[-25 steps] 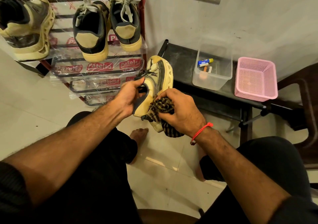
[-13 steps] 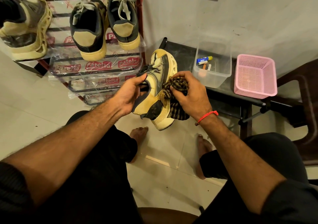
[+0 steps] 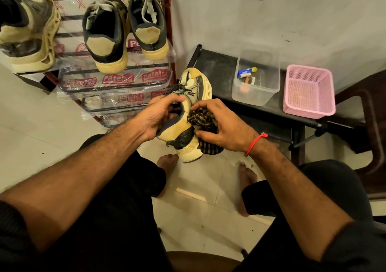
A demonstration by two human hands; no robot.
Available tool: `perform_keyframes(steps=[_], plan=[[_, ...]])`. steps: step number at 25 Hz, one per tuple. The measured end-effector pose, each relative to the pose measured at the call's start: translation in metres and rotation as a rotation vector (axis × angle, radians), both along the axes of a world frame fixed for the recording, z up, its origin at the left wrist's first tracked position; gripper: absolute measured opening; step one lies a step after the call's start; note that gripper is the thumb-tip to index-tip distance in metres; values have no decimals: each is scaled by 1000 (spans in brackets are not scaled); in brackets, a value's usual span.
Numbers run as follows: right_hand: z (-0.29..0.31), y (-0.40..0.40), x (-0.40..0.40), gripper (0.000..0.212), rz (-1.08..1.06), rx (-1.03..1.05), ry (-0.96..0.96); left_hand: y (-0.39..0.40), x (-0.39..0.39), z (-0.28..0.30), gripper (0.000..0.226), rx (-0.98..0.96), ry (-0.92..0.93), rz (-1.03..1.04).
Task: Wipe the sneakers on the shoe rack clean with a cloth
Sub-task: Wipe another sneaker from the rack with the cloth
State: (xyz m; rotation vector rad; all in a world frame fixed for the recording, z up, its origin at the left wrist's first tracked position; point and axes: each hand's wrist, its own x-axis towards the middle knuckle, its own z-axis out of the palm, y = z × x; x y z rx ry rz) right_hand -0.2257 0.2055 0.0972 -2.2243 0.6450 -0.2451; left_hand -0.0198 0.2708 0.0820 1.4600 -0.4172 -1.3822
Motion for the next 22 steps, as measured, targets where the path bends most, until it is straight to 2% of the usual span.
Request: perform_keyframes(steps=[4,8,10,13,16,18,19,22], plan=[[6,3,0,51,-62,-19,-172,2,1,1,40,-2,71,-50],[11,12,2,42,23,-74,-252,2,0,5,25,-38,101,-67],[8,10,4,39,-53,-149,-286,2,-1,5,25,-29,142,-83],[3,-4,4,38,-277,-180,-321,4,-3,5,28,2,157,-126],[3,-20,-4,38,-439,-148,-317,6,-9,5,54,9,143,-146],[5,-15,-7,38,-419,-104,-311,5,-10,2,64,11,97,-123],[6,-7,-7,39,-359,-73,-308,4,-10,3,61,0,70,-103],[6,23,2,40,-99,-53,-294,4,-9,4,23,-31,30,-76]])
